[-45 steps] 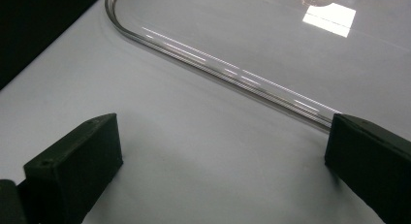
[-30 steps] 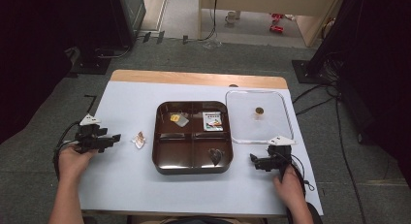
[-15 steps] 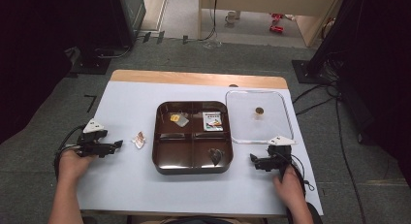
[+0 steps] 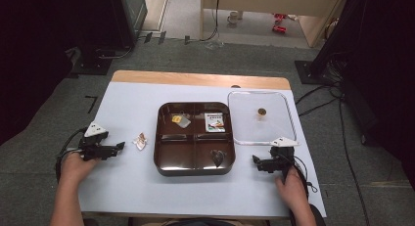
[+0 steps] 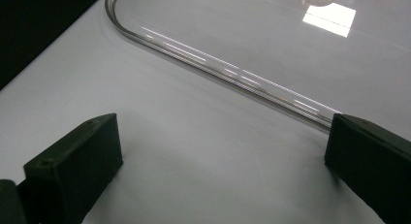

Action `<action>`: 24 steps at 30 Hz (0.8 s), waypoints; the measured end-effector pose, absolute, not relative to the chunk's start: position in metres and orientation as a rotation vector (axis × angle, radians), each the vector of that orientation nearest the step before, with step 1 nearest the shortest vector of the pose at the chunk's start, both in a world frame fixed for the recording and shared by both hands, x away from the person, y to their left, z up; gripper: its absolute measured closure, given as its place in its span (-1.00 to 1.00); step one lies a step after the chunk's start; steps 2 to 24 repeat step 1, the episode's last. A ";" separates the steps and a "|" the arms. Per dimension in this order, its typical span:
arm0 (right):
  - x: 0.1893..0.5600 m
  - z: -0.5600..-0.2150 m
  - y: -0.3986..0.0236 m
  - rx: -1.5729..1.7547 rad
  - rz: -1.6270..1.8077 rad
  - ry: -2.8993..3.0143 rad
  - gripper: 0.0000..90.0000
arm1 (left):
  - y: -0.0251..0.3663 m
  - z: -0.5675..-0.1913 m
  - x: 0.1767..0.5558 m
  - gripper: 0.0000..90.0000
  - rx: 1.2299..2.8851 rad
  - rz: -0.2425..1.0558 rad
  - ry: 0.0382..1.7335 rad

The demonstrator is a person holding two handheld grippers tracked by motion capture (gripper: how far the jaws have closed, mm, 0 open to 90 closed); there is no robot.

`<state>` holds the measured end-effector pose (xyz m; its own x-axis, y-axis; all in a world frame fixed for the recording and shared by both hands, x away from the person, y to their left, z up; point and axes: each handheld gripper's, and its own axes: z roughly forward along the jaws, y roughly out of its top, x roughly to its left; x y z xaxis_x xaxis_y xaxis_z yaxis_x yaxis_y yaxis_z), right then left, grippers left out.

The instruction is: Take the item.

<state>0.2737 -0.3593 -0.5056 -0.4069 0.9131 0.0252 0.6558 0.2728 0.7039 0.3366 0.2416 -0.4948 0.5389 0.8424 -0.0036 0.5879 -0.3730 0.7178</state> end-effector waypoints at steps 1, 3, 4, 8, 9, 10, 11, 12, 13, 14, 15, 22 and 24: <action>0.274 -0.506 -0.359 1.421 0.912 2.164 -1.00 | 0.241 -0.495 0.336 -0.61 2.099 0.485 1.154; 0.274 -0.506 -0.359 1.421 0.912 2.164 -1.00 | 0.241 -0.495 0.336 -0.61 2.099 0.485 1.154; 0.274 -0.506 -0.359 1.421 0.912 2.164 -1.00 | 0.241 -0.495 0.336 -0.61 2.099 0.485 1.154; 0.274 -0.506 -0.359 1.421 0.912 2.164 -1.00 | 0.241 -0.495 0.336 -0.61 2.099 0.485 1.154; 0.274 -0.506 -0.359 1.421 0.912 2.164 -1.00 | 0.241 -0.495 0.336 -0.61 2.099 0.485 1.154; 0.274 -0.506 -0.359 1.421 0.912 2.164 -1.00 | 0.241 -0.495 0.336 -0.61 2.099 0.485 1.154; 0.274 -0.506 -0.359 1.421 0.912 2.164 -1.00 | 0.241 -0.495 0.336 -0.61 2.099 0.485 1.154; 0.274 -0.506 -0.359 1.421 0.912 2.164 -1.00 | 0.241 -0.495 0.336 -0.61 2.099 0.485 1.154; 0.274 -0.506 -0.359 1.421 0.912 2.164 -1.00 | 0.241 -0.495 0.336 -0.61 2.099 0.485 1.154; 0.274 -0.506 -0.359 1.421 0.912 2.164 -1.00 | 0.241 -0.495 0.336 -0.61 2.099 0.485 1.154; 0.274 -0.506 -0.359 1.421 0.912 2.164 -1.00 | 0.241 -0.495 0.336 -0.61 2.099 0.485 1.154; 0.274 -0.506 -0.359 1.421 0.912 2.164 -1.00 | 0.241 -0.495 0.336 -0.61 2.099 0.485 1.154; 0.274 -0.506 -0.359 1.421 0.912 2.164 -1.00 | 0.241 -0.495 0.336 -0.61 2.099 0.485 1.154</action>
